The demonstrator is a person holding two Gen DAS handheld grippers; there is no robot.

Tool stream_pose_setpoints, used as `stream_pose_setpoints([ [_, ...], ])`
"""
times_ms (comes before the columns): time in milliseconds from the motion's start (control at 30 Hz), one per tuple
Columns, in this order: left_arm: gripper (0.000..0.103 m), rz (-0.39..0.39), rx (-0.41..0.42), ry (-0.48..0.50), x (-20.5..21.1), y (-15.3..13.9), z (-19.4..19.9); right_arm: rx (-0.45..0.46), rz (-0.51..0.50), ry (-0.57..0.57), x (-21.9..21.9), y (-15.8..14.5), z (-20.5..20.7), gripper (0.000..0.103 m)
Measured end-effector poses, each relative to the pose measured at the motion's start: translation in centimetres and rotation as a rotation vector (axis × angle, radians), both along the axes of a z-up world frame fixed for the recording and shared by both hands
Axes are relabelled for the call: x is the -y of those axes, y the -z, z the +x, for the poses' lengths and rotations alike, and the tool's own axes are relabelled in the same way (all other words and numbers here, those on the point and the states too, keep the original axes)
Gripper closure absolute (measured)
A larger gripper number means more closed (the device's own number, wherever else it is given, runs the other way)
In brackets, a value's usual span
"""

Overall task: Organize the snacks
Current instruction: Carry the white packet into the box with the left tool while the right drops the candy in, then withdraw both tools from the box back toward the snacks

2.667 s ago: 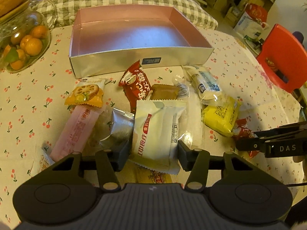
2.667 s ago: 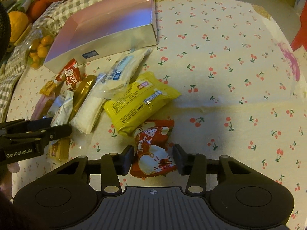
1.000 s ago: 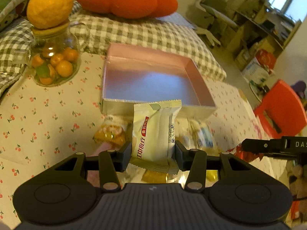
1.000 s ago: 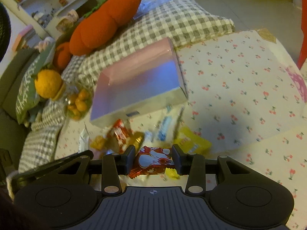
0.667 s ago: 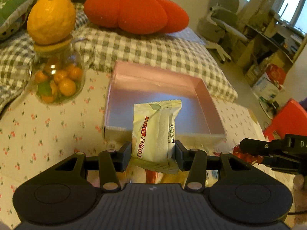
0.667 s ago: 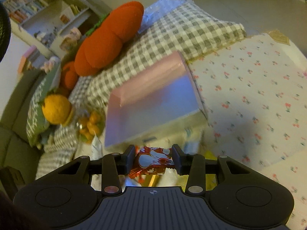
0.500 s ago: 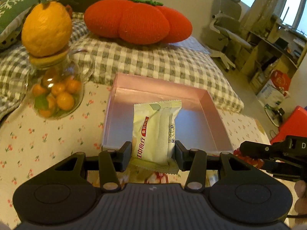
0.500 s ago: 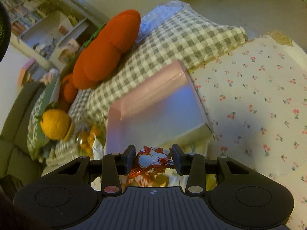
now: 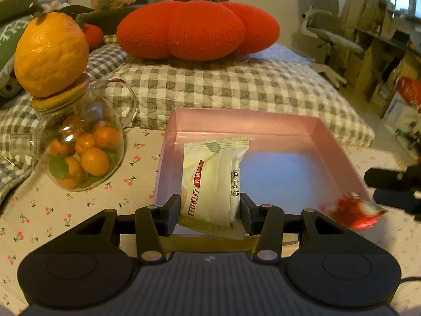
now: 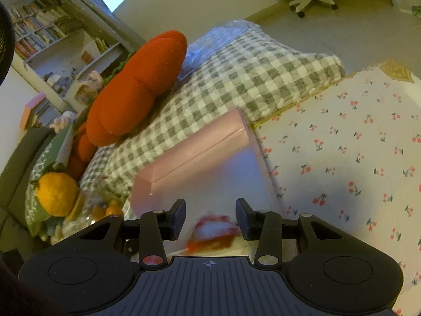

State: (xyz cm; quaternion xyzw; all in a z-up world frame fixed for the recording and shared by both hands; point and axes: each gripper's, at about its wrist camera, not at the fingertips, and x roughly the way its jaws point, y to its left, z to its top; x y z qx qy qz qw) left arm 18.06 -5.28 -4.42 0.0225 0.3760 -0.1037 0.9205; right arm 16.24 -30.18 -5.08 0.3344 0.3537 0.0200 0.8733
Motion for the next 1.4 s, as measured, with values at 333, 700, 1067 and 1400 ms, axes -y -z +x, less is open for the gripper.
stream_pose_setpoints([
  [333,0.057,0.043,-0.01,0.012,0.5,0.7,0.0,-0.039,-0.038,0.007,0.1,1.3,0.6,0.06],
  [700,0.021,0.015,-0.028,0.021,0.7,0.2,-0.3,-0.047,-0.039,-0.022,-0.2,0.4,0.3,0.032],
  [1067,0.006,-0.067,-0.06,0.051,0.0,-1.6,-2.6,-0.095,-0.114,-0.047,-0.3,-1.1,-2.1,0.024],
  [1400,0.003,-0.075,-0.114,0.043,-0.9,-2.0,-4.7,-0.134,-0.159,-0.074,-0.6,-2.7,-5.4,0.022],
])
